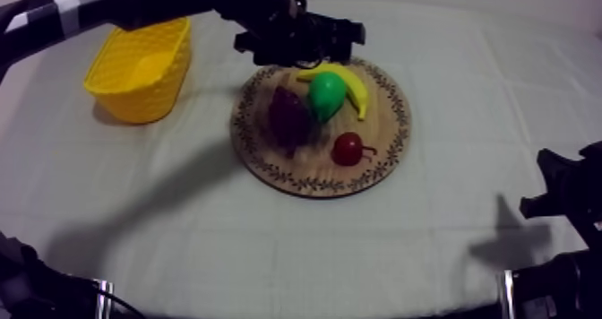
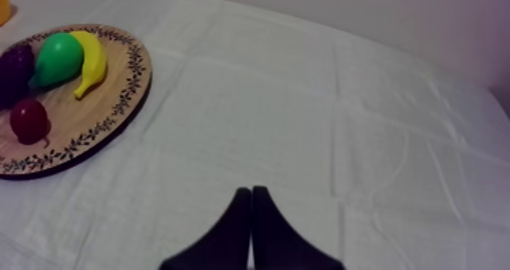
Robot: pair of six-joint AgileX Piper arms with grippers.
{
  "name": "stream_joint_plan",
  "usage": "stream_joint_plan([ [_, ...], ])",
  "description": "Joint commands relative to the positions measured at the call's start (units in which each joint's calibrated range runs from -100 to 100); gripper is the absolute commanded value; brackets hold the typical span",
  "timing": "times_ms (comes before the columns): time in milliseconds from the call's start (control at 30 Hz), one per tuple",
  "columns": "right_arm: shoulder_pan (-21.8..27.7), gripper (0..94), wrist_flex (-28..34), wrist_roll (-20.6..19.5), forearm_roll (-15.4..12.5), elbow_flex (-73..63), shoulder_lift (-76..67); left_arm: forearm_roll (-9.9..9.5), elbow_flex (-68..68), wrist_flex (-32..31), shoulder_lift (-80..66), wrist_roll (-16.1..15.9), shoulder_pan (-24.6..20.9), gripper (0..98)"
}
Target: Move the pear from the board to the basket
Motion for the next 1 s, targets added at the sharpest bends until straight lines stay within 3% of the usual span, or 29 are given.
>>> stream_joint_plan([
  [0, 0.0, 0.3, 0.0, 0.0, 0.0, 0.0, 0.0, -0.46, 0.3, 0.1, -0.2, 1.3, 0.2, 88.1],
  [267, 0.0, 0.3, 0.0, 0.0, 0.0, 0.0, 0.0, -0.63, 0.6, 0.6, 0.6, 1.0, 0.4, 90.1],
  [500, 0.0, 0.3, 0.0, 0.0, 0.0, 0.0, 0.0, 1.33, -2.9, 1.3, 4.5, -2.3, -0.6, 89.8],
  [733, 0.0, 0.3, 0.0, 0.0, 0.0, 0.0, 0.0, 3.16, -16.7, 10.4, 14.4, -6.9, -2.1, 89.6],
  [967, 0.0, 0.3, 0.0, 0.0, 0.0, 0.0, 0.0, 3.47, -28.5, 20.4, 23.2, -8.8, -2.7, 89.5],
])
